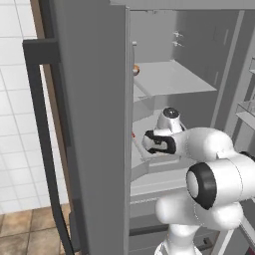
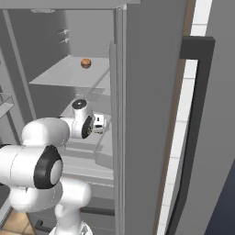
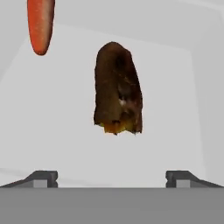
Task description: Place the sweet potato in the correct fridge rack based on whether it is a fruit or vegetable. Finally, close the fridge door.
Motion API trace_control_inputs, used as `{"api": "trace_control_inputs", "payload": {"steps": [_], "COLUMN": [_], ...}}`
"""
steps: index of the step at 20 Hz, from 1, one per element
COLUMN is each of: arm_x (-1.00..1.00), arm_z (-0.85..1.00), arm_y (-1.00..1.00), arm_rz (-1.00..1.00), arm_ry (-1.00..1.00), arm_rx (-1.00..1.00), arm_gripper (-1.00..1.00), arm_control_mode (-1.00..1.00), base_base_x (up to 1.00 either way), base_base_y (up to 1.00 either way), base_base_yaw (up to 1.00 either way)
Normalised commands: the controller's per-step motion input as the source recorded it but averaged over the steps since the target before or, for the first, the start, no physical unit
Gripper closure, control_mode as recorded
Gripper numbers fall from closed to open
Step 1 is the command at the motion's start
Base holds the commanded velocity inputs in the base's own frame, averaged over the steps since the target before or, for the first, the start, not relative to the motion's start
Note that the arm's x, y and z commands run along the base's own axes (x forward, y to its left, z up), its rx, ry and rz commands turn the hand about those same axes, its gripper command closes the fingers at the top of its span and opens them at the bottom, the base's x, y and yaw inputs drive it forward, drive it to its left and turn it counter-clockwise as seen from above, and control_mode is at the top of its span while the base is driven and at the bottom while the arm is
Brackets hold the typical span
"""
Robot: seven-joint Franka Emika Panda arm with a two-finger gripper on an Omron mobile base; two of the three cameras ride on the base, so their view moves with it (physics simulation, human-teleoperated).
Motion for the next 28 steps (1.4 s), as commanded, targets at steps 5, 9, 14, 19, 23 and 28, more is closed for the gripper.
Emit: {"api": "trace_control_inputs", "payload": {"steps": [5, 9, 14, 19, 23, 28], "arm_x": [-0.86, -0.99, -0.92, -0.77, -0.09, 0.0], "arm_z": [0.72, 0.56, 0.53, 0.44, 0.11, 0.0], "arm_y": [0.01, 0.01, 0.0, 0.02, 0.09, 0.02], "arm_rz": [-0.03, -0.05, -0.13, -0.12, -0.05, 0.0], "arm_ry": [0.0, 0.01, 0.0, 0.0, 0.08, 0.01], "arm_rx": [0.06, 0.09, 0.07, 0.0, -0.01, 0.0], "arm_gripper": [-1.0, -1.0, -1.0, -1.0, -1.0, -1.0], "arm_control_mode": [-1.0, -1.0, -1.0, -1.0, -1.0, 1.0], "base_base_x": [0.0, 0.0, 0.0, 0.0, 0.0, -0.46], "base_base_y": [0.0, 0.0, 0.0, 0.0, 0.0, 0.04], "base_base_yaw": [0.0, 0.0, 0.0, 0.0, 0.0, 0.0]}}
